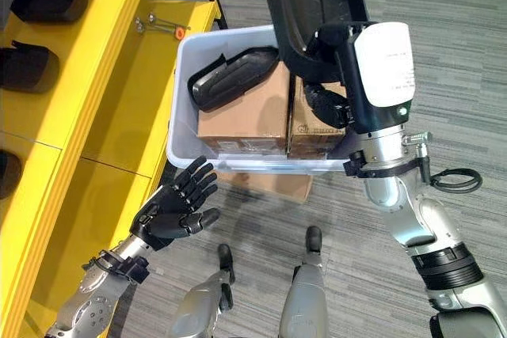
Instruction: Move parts from the plastic box to the shelf.
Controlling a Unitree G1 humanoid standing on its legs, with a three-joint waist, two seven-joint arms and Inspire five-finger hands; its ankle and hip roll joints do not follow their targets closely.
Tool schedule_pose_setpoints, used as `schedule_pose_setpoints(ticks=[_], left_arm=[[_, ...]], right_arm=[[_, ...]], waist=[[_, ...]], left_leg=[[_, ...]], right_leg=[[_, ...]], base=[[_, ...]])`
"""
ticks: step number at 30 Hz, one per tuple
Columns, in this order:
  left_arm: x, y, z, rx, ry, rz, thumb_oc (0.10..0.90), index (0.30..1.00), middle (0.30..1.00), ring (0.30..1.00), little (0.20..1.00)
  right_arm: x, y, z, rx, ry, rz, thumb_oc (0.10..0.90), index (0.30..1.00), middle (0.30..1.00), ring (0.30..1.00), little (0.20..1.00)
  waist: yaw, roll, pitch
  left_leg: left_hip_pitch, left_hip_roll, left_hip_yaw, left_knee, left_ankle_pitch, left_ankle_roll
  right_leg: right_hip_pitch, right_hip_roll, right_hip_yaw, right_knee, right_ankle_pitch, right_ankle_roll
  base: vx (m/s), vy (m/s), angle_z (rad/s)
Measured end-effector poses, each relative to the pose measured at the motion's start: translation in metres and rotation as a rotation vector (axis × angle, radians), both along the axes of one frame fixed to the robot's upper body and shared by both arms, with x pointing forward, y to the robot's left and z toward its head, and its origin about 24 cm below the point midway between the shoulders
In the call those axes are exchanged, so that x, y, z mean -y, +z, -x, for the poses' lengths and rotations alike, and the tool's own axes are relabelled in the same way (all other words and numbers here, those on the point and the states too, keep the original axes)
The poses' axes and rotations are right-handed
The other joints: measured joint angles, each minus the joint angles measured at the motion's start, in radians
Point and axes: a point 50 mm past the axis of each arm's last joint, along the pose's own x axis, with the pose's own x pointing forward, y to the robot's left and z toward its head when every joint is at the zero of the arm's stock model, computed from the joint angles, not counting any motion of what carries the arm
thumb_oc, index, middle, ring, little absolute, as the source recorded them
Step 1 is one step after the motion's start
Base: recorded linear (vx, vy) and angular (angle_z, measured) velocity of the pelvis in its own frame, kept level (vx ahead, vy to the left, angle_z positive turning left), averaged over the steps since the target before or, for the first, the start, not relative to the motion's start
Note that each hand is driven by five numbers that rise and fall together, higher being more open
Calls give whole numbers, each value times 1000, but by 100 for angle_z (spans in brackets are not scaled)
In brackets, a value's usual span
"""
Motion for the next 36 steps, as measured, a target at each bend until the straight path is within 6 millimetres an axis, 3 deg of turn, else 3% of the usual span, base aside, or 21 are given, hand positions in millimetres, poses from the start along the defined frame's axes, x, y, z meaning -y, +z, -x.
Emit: schedule_pose_setpoints(ticks=[5,8,13,17,18,22,26,27,29,34,36], left_arm=[[8,9,-8,49,-41,-12,900,1000,1000,1000,1000],[14,11,-12,67,-42,4,900,1000,1000,1000,1000],[20,-9,-6,-26,-45,-1,900,1000,1000,1000,1000],[12,-25,1,-102,4,-24,900,1000,1000,1000,1000],[9,-29,5,-118,16,-26,900,1000,1000,1000,1000],[5,-36,12,-156,43,-30,900,1000,1000,1000,1000],[6,-37,12,-171,21,-38,900,1000,1000,1000,1000],[6,-37,12,-168,7,-40,900,1000,1000,1000,1000],[8,-36,12,-166,-28,-55,900,1000,1000,1000,1000],[2,-38,15,-196,-65,-120,900,1000,1000,1000,1000],[3,-39,16,-202,-64,-115,900,1000,1000,1000,1000]], right_arm=[[-12,0,7,-8,82,33,400,300,300,300,300],[-17,-6,6,-69,121,18,400,300,300,300,300],[-36,-27,4,-190,209,17,400,300,300,300,300],[-38,-41,4,-245,217,6,400,300,300,300,300],[-37,-45,5,-260,218,5,400,300,300,300,300],[-35,-60,8,-321,214,-35,400,300,300,300,300],[-28,-79,13,-389,179,-59,400,300,300,300,300],[-26,-82,14,-394,168,-70,400,300,300,300,300],[-23,-91,16,-421,141,-82,400,300,300,300,300],[-22,-97,18,-436,136,-79,400,300,300,300,300],[-23,-96,18,-432,141,-76,400,300,300,300,300]], waist=[[-6,-2,-4],[-1,-22,-59],[16,-57,-169],[44,-74,-205],[66,-80,-216],[90,-95,-251],[71,-104,-283],[70,-103,-285],[77,-107,-290],[76,-104,-290],[73,-103,-291]], left_leg=[[41,3,-10,1,0,-1],[49,10,-20,1,-9,7],[68,18,-49,-3,-10,7],[77,16,-94,-2,-10,5],[73,16,-98,-3,-10,5],[47,7,-174,-3,-8,9],[-16,-9,-315,-43,16,78],[-30,-14,-335,-43,22,129],[-48,-28,-388,-36,21,180],[-62,-47,-479,-4,30,218],[-61,-53,-485,16,50,200]], right_leg=[[56,-1,-20,-3,-6,1],[73,1,-35,-2,-22,-7],[119,6,-66,-17,-25,-6],[175,2,-105,-48,-22,-10],[179,2,-107,-50,-22,-10],[212,13,-115,-60,-46,2],[231,100,45,-29,-140,-24],[229,125,86,-11,-165,-46],[227,142,114,27,-207,-64],[227,169,135,109,-287,-65],[223,172,125,151,-317,-66]], base=[[45,-29,11],[28,-1,10],[-8,62,15],[-12,54,34],[9,24,28],[4,5,56],[4,-36,126],[4,-83,150],[7,-70,116],[-5,-86,53],[-36,-69,19]])
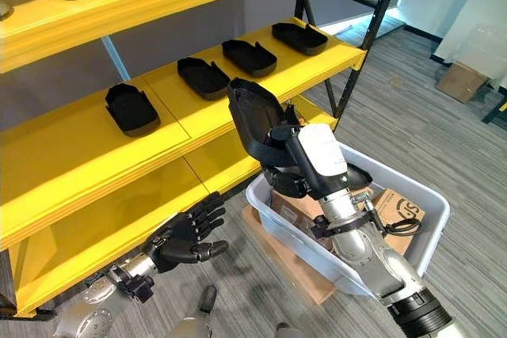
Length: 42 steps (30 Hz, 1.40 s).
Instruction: Move parts from the plastic box to the shelf.
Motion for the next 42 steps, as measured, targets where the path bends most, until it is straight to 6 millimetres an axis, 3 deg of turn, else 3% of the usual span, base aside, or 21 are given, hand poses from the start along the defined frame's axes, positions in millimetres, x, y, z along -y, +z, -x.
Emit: schedule_pose_setpoints(ticks=[2,5,6,7,8,9,10,12,16,19,22,23,24,25,26,28,29,31,35,38,42], left_arm=[[3,0,-1,3,3,15,900,1000,1000,1000,1000],[4,1,-3,11,5,24,900,1000,1000,1000,1000],[5,1,-3,11,6,28,900,1000,1000,1000,1000],[7,1,-4,13,0,38,900,1000,1000,1000,1000],[10,2,-5,23,-5,53,900,1000,1000,1000,1000],[8,3,-7,30,-14,46,900,1000,1000,1000,1000],[7,2,-7,27,-23,39,900,1000,1000,1000,1000],[5,-2,-6,13,-31,36,900,1000,1000,1000,1000],[7,1,-8,32,-58,57,900,1000,1000,1000,1000],[6,3,-15,68,-50,53,900,1000,1000,1000,1000],[7,3,-21,68,-46,50,900,1000,1000,1000,1000],[10,2,-20,68,-55,57,900,1000,1000,1000,1000],[13,3,-20,70,-64,65,900,1000,1000,1000,1000],[15,4,-21,74,-71,64,900,1000,1000,1000,1000],[13,5,-23,78,-64,58,900,1000,1000,1000,1000],[11,4,-23,75,-51,50,900,1000,1000,1000,1000],[6,5,-22,74,-35,42,900,1000,1000,1000,1000],[-2,7,-22,82,-5,30,900,1000,1000,1000,1000],[-13,10,-16,87,28,6,900,1000,1000,1000,1000],[-13,10,-12,85,31,5,900,1000,1000,1000,1000],[-14,13,-13,99,36,0,900,1000,1000,1000,1000]], right_arm=[[0,-1,0,-3,-2,1,400,300,300,300,300],[0,-4,-1,-15,-8,-4,400,300,300,300,300],[1,-8,-2,-29,-12,1,400,300,300,300,300],[4,-11,0,-39,-28,-6,400,300,300,300,300],[8,-15,3,-49,-46,-7,400,300,300,300,300],[9,-19,3,-63,-54,-12,400,300,300,300,300],[9,-20,4,-69,-56,-11,400,300,300,300,300],[12,-18,4,-53,-64,25,400,300,300,300,300],[17,-14,3,-31,-82,56,400,300,300,300,300],[25,-6,1,3,-115,46,400,300,300,300,300],[34,0,2,23,-146,35,400,300,300,300,300],[39,2,3,31,-159,43,400,300,300,300,300],[42,5,4,40,-163,60,400,300,300,300,300],[43,5,4,44,-168,58,400,300,300,300,300],[40,2,5,37,-161,52,400,300,300,300,300],[37,-1,5,30,-147,72,400,300,300,300,300],[33,-5,6,14,-130,70,400,300,300,300,300],[27,-8,6,11,-107,67,400,300,300,300,300],[21,-5,5,29,-82,47,400,300,300,300,300],[21,-5,5,29,-84,47,400,300,300,300,300],[20,-7,3,17,-110,30,400,300,300,300,300]], waist=[[-7,1,0],[-9,7,4],[-8,12,6],[-13,26,6],[-36,31,14],[-35,2,32],[-32,-19,43],[-52,-32,49],[-95,-34,52],[-134,-48,61],[-159,-49,64],[-175,-26,63],[-179,3,62],[-182,21,59],[-175,16,61],[-152,22,58],[-119,23,58],[-82,22,58],[-62,16,50],[-53,5,30],[-50,-32,-10]], left_leg=[[-13,-9,0,26,36,-48],[-34,-19,6,45,78,-68],[-34,-17,26,32,96,-50],[-36,-9,88,-15,77,51],[-28,16,160,-72,6,96],[-26,22,231,-68,-81,3],[-40,22,274,-21,-74,-49],[-39,41,286,100,-98,-117],[91,91,303,139,-132,-140],[104,144,356,182,-143,-159],[90,218,446,191,-133,-185],[92,223,468,184,-92,-163],[93,223,463,174,-72,-165],[96,194,466,156,-133,-250],[90,147,459,143,-123,-271],[74,98,447,133,-112,-275],[78,83,446,127,-111,-273],[77,77,442,115,-104,-265],[87,69,428,48,-64,-257],[89,70,426,11,-43,-259],[74,68,431,-12,-23,-270]], right_leg=[[-6,17,20,45,-40,-11],[-20,48,26,123,-86,-44],[-25,39,0,141,-93,-55],[-15,57,-38,150,-108,-82],[-9,43,-94,150,-105,-89],[-16,8,-125,160,-107,-101],[-16,-18,-149,159,-102,-105],[-27,-55,-185,157,-88,-103],[-36,-81,-197,190,-88,-102],[-68,-126,-199,243,-93,-98],[-93,-205,-211,269,-101,-39],[-95,-228,-208,280,-106,10],[-96,-245,-200,283,-105,35],[-101,-267,-192,285,-102,72],[-101,-298,-168,265,-94,78],[-72,-327,-149,185,-45,84],[-44,-334,-146,131,-18,98],[-3,-335,-166,48,34,134],[51,-332,-209,-69,99,162],[73,-327,-236,-132,137,171],[83,-319,-257,-212,194,164]], base=[[-32,-67,40],[-16,-39,60],[-25,-15,105],[-52,23,151],[-37,51,148],[-74,93,125],[-99,150,70],[-89,207,65],[-22,245,41],[6,344,44],[47,453,44],[104,446,52],[125,422,50],[129,391,48],[123,362,45],[140,318,41],[183,360,30],[149,272,15],[129,188,15],[89,149,3],[33,115,-3]])
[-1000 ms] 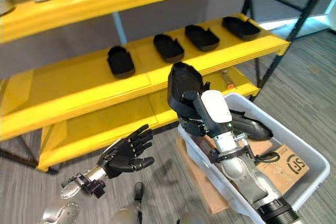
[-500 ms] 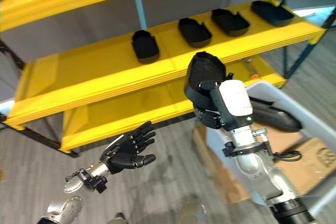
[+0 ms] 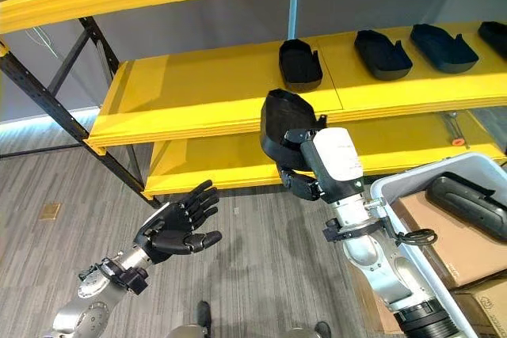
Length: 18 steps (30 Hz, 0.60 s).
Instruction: Move parts from the plastic box to the shelf.
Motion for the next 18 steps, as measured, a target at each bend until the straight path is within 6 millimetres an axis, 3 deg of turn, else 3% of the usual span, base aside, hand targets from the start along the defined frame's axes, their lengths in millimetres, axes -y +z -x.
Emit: schedule_pose_setpoints(ticks=[8,10,12,13,15,18], left_arm=[[-3,1,-1,-4,11,-1,900,1000,1000,1000,1000],[-4,-2,1,-18,17,-1,900,1000,1000,1000,1000],[-5,-3,2,-25,18,-4,900,1000,1000,1000,1000],[0,-2,-1,-21,3,3,900,1000,1000,1000,1000],[1,-1,-2,-18,1,8,900,1000,1000,1000,1000],[4,-9,5,-61,-8,12,900,1000,1000,1000,1000]], right_arm=[[-19,0,-6,-1,53,10,400,300,300,300,300],[-30,-3,-7,-32,97,-20,400,300,300,300,300],[-33,-5,-6,-54,115,-30,400,300,300,300,300],[-32,-10,-5,-86,109,-58,400,300,300,300,300],[-31,-13,-3,-101,114,-56,400,300,300,300,300],[-30,-14,-3,-125,123,-31,400,300,300,300,300]], waist=[[36,-29,-21],[60,-27,-22],[68,-34,-26],[37,-40,-32],[32,-48,-39],[26,-11,-51]], left_leg=[[4,1,19,-13,9,6],[29,17,61,-36,16,7],[37,18,66,-44,20,6],[17,14,13,-47,32,17],[18,23,-6,-82,59,22],[2,64,-12,-81,69,32]], right_leg=[[3,2,-35,-43,49,-22],[-21,10,-57,-34,78,-24],[-13,14,-48,-49,83,-30],[2,26,3,-47,61,-44],[2,38,8,-60,36,-3],[10,86,1,-99,59,-3]], base=[[17,43,-7],[-1,-131,-46],[15,-140,-3],[-24,-196,58],[-29,-170,44],[-9,-93,2]])
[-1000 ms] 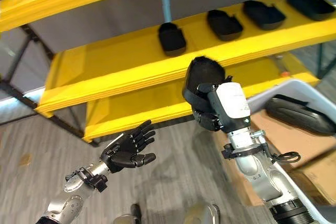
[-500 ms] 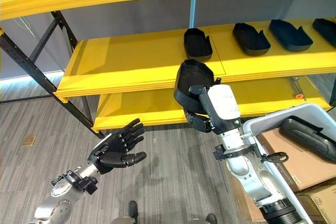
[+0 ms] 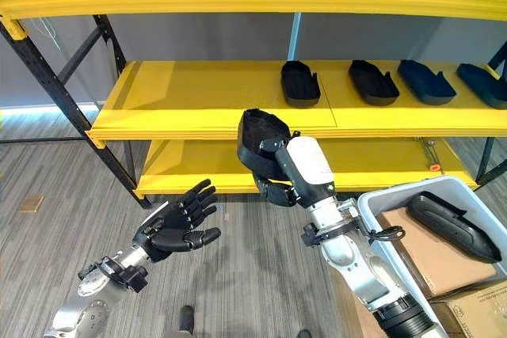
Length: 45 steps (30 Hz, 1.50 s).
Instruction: Move parts from the plastic box to the shelf.
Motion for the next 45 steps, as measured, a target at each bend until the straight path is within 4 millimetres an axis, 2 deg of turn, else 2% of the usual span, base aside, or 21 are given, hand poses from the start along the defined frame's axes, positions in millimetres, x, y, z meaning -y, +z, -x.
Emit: schedule_pose_setpoints(ticks=[3,6,9,15,17,31,37,43,45], left_arm=[[5,-7,7,-30,-3,21,900,1000,1000,1000,1000],[11,-10,9,-41,-9,44,900,1000,1000,1000,1000],[5,-16,8,-69,64,35,900,1000,1000,1000,1000],[0,-20,7,-87,119,43,900,1000,1000,1000,1000],[0,-20,7,-88,119,44,900,1000,1000,1000,1000],[-1,-22,9,-99,121,42,900,1000,1000,1000,1000],[-2,-22,10,-99,126,39,900,1000,1000,1000,1000],[-3,-26,15,-113,137,36,900,1000,1000,1000,1000],[-2,-26,15,-109,134,37,900,1000,1000,1000,1000]], right_arm=[[3,0,0,-14,0,9,400,300,300,300,300],[5,1,0,-17,-2,5,400,300,300,300,300],[16,-15,5,-139,-19,-118,400,300,300,300,300],[30,-44,13,-287,-89,-77,400,300,300,300,300],[34,-44,12,-292,-111,-70,400,300,300,300,300],[35,-38,11,-276,-104,-48,400,300,300,300,300],[28,-30,12,-240,-69,-37,400,300,300,300,300],[9,2,8,-42,15,44,400,300,300,300,300],[-1,20,5,35,57,48,400,300,300,300,300]], waist=[[-11,12,-7],[-31,12,-8],[-42,17,-8],[-62,35,-10],[-61,42,-10],[-47,46,-9],[-30,42,-7],[-23,24,-4],[-21,17,-3]], left_leg=[[20,1,7,0,0,-1],[30,1,7,0,-2,-4],[24,-1,19,0,-3,-2],[18,-2,19,1,-1,-1],[20,-2,18,1,-1,-1],[31,-1,18,0,-3,0],[30,-5,19,0,-4,-3],[15,-22,14,1,-1,-7],[6,-31,7,0,0,-8]], right_leg=[[34,4,3,-48,27,8],[55,7,1,-70,40,8],[46,3,5,-70,36,6],[41,3,3,-70,39,12],[44,3,2,-70,38,12],[56,3,2,-71,38,10],[56,0,0,-71,38,11],[47,-16,-8,-70,39,14],[45,-24,-16,-70,37,12]], base=[[19,-50,-8],[7,-11,-2],[4,0,-2],[0,0,0],[0,0,0],[35,32,0],[90,79,1],[29,108,5],[57,150,12]])
